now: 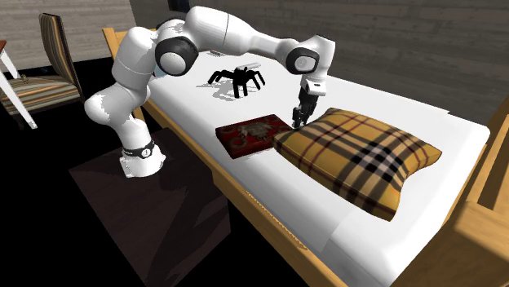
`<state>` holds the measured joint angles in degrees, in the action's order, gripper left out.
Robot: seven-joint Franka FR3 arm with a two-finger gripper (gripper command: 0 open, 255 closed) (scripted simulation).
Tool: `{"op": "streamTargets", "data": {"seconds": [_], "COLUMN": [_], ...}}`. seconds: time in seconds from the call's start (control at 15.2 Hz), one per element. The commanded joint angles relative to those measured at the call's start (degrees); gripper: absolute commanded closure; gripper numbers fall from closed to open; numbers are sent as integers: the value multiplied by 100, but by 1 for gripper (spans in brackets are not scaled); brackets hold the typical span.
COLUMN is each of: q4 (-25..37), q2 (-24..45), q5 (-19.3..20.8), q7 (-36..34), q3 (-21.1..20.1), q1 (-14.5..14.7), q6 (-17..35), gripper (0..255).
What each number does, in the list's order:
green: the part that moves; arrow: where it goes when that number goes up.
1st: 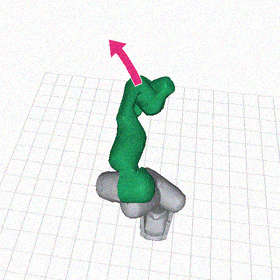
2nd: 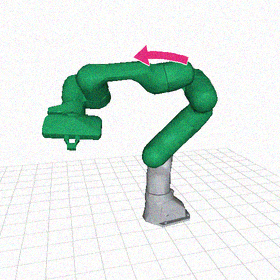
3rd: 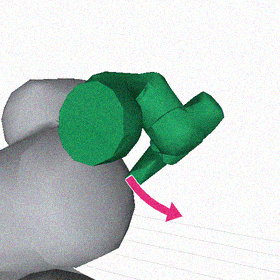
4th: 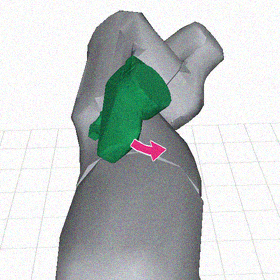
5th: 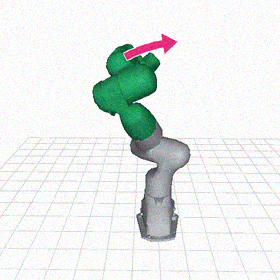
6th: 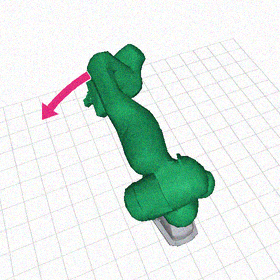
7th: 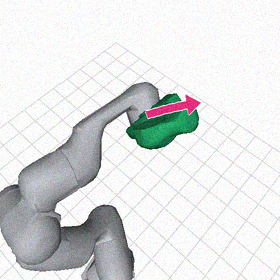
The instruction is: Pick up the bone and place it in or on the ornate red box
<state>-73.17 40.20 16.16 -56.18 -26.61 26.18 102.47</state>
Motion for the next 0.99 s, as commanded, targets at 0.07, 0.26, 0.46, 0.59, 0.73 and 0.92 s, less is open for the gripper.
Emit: {"op": "streamTargets", "data": {"seconds": [0.07,0.26,0.46,0.59,0.73,0.92], "q4": [1,146,311,433,566,788], "q2": [0,-56,-99,-121,-137,-148], "q5": [0,-26,-49,-61,-71,-82], "q7": [0,19,38,51,63,82], "q3": [0,-17,-31,-39,-45,-52], "q1": [0,13,31,47,66,102], "q6": [0,-193,-395,-534,-678,-902], "gripper": [255,255,255,255,255,255]}}
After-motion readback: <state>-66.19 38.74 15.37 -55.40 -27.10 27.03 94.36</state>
